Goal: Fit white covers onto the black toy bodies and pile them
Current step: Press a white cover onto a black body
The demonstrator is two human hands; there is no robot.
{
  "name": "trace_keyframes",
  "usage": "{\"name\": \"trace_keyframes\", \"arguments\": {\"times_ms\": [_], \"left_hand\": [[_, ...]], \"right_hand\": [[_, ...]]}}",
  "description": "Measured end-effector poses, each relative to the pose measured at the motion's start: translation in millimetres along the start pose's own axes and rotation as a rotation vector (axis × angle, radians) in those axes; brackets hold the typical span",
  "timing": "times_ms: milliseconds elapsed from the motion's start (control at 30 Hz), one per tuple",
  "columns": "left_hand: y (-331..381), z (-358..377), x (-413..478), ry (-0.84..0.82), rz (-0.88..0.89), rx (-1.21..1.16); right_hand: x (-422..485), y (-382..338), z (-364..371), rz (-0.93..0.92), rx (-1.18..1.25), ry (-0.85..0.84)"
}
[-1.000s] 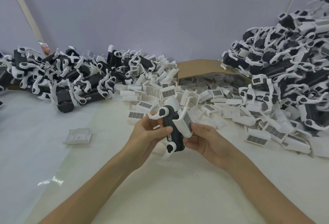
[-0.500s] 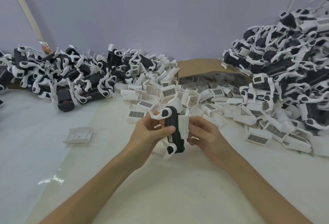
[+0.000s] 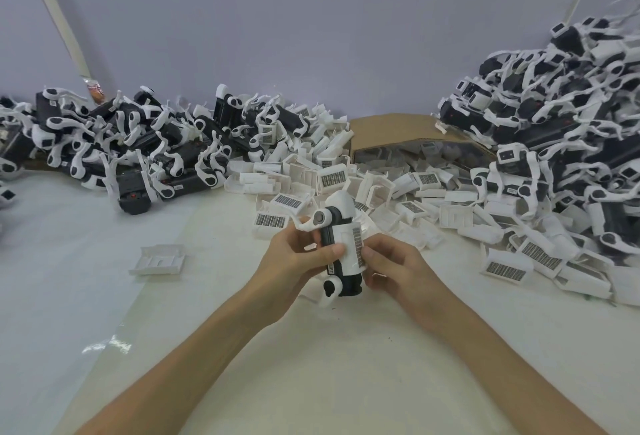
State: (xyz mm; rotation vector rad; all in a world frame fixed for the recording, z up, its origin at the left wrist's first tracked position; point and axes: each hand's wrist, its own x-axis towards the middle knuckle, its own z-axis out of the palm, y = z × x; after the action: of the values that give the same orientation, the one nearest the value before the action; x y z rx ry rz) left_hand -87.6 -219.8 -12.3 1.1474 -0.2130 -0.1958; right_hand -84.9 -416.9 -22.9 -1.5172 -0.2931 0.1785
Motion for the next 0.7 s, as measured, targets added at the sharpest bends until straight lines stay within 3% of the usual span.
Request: {"name": "trace_keyframes", "arguments": {"times_ms": [367,567,700], "left_hand": [[-1.4,-0.3,-1.4,-0.088,-0.018,0.050],[-4.6,0.9,0.4,-0.051,-0.017,0.172],[-6.2,-2.7,1.4,-0.007,-0.053,0.287]], "right_hand": [[-2.2,-2.2,2.7,-0.017,0.027,0.008],[-2.7,-5.7,3.4,0.026,0.123,-0.051],[-2.2,-8.0,1.4,-0.014,0.073,0.031]]}}
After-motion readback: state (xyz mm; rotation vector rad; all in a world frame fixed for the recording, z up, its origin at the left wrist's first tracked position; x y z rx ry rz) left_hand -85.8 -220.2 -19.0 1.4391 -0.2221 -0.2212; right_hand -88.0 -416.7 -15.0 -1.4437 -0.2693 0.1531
